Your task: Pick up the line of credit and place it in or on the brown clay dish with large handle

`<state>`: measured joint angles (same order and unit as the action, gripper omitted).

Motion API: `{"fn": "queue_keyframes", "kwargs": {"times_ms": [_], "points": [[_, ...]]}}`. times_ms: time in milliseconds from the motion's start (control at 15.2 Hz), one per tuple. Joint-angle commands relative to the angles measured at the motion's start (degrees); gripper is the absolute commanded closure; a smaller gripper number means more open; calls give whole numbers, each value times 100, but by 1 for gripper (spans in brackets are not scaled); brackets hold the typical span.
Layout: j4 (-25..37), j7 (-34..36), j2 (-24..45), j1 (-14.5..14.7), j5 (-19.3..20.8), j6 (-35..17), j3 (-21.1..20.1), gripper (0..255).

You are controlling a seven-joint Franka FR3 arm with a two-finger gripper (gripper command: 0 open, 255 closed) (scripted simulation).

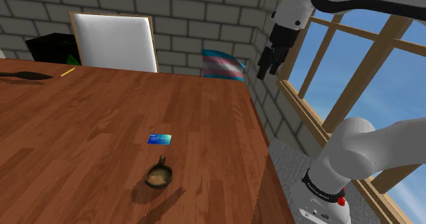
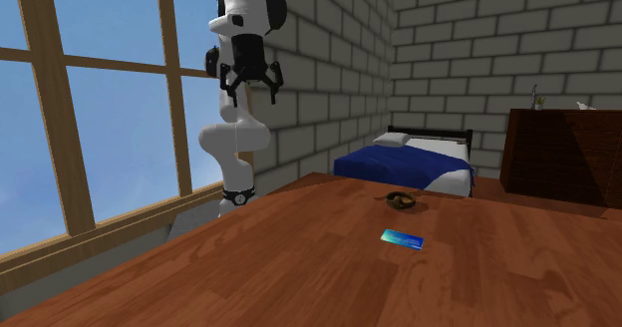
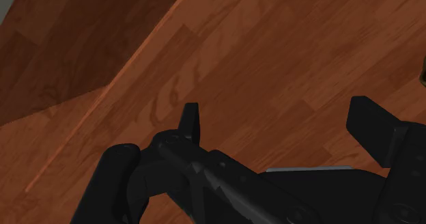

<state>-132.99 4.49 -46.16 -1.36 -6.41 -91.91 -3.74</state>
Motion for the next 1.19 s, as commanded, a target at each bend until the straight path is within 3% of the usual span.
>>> {"fn": "queue_keyframes", "kwargs": {"times_ms": [0,528,1122], "points": [[0,0,0,0,0,0,0,0],[-302,-256,1040,340,-206,-1465,-425,0],[-117,-470,2576,649,-234,-2954,-934,0]]}}
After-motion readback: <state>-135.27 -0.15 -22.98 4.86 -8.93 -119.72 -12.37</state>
